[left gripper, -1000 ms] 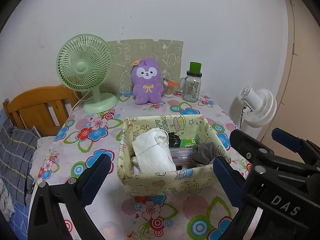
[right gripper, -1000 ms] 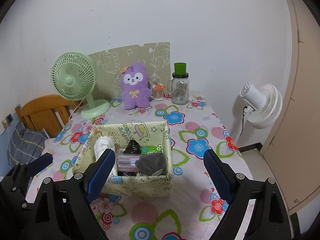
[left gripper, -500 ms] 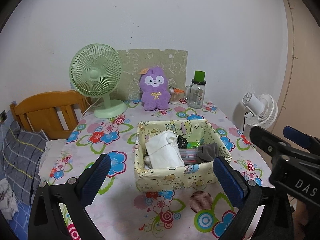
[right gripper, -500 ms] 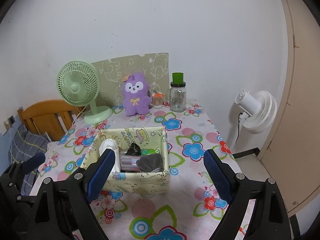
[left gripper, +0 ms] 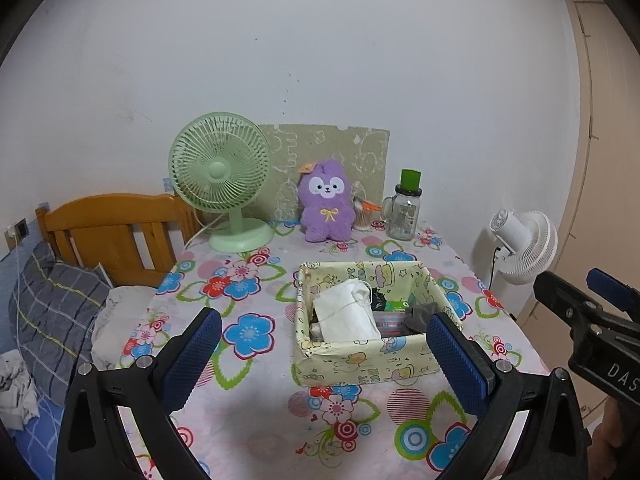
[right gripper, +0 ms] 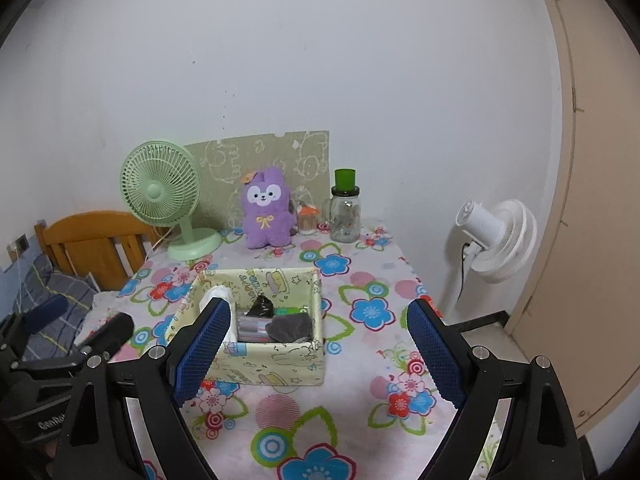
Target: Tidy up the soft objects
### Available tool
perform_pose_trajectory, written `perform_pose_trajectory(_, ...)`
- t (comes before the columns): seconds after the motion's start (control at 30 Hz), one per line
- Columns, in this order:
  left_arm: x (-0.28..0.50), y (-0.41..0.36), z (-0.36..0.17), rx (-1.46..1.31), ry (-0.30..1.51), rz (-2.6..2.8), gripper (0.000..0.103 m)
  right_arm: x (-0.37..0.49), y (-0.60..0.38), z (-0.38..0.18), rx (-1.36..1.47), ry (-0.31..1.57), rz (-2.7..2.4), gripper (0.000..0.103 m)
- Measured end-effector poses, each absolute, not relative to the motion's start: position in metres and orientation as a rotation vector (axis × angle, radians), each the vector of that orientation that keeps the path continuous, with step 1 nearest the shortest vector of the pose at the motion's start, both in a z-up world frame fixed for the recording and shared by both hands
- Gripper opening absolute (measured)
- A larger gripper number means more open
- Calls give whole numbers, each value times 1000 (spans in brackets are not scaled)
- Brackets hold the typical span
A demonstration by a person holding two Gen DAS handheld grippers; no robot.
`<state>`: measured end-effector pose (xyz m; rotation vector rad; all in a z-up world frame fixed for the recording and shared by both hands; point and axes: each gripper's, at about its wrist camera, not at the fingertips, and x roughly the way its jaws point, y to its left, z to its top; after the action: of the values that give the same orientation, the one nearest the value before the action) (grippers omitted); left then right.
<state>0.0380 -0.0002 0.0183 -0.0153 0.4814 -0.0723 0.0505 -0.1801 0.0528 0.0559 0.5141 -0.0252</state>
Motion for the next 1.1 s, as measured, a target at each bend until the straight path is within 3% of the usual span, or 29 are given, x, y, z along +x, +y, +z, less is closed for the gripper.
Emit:
perform_pose_trajectory(0.2,28,-3,24,-9,461,-86,103,39,-185,57,58,494,-18,96)
perform_pose_trajectory(1.1,22,-8,22,2,462,-94,103,35,-185,53,76,515,-6,96)
